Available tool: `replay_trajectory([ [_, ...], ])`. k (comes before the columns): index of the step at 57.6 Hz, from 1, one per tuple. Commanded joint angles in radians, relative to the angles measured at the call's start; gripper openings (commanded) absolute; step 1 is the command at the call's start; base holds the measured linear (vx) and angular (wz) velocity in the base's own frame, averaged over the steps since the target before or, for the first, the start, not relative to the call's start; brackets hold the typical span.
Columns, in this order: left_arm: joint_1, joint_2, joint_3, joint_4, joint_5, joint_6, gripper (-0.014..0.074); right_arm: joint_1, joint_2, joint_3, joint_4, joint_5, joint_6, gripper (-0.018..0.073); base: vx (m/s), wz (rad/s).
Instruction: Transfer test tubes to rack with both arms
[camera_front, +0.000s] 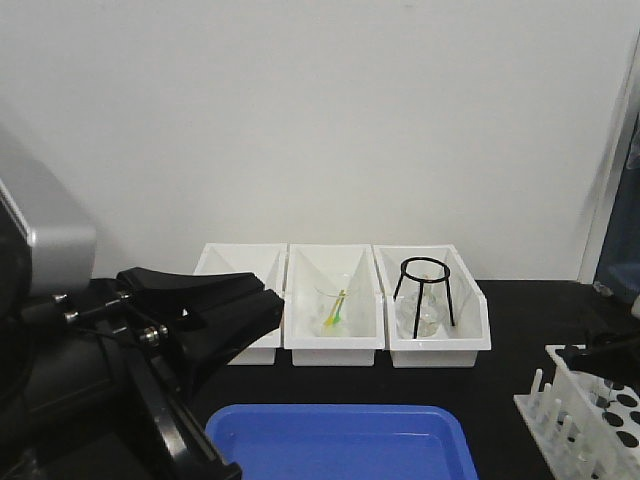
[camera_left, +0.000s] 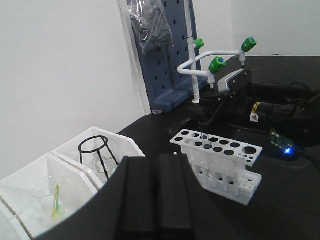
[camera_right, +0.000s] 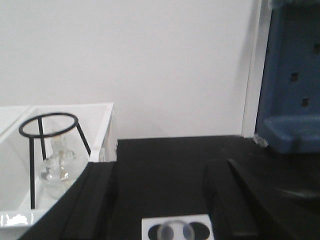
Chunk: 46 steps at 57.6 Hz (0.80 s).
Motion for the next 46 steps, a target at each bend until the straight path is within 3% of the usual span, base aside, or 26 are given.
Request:
replay_trajectory([
  [1, 0.002, -0.015, -0.028, -0.010, -0.073, -0.008, -0.0015, -0.007, -0.104, -0.023, -0.002, -0.072, -0.010, 0.0454, 0.00, 0.00],
  [18, 0.002, -0.015, -0.028, -0.063, -0.047, -0.009, -0.0015, -0.007, -0.391, -0.023, -0.009, 0.116, -0.006, 0.0413, 0.00, 0.00],
  [25, 0.002, -0.015, -0.028, -0.058, 0.006, -0.045, -0.0015, -0.006, -0.528, -0.023, -0.062, 0.291, 0.032, 0.0297, 0.00, 0.00],
  [34, 0.057, -0.015, -0.028, -0.055, 0.132, -0.094, -0.0015, 0.002, -0.711, -0.023, -0.164, 0.613, 0.220, 0.0046, 0.00, 0.00],
  [36, 0.078, -0.015, -0.028, -0.054, 0.162, -0.109, -0.0015, 0.018, -0.746, -0.023, -0.189, 0.683, 0.249, -0.0016, 0.00, 0.00],
  [46, 0.171, -0.015, -0.028, -0.032, 0.317, -0.139, -0.0015, 0.169, -0.878, -0.019, -0.237, 0.942, 0.256, -0.0011, 0.00, 0.00],
])
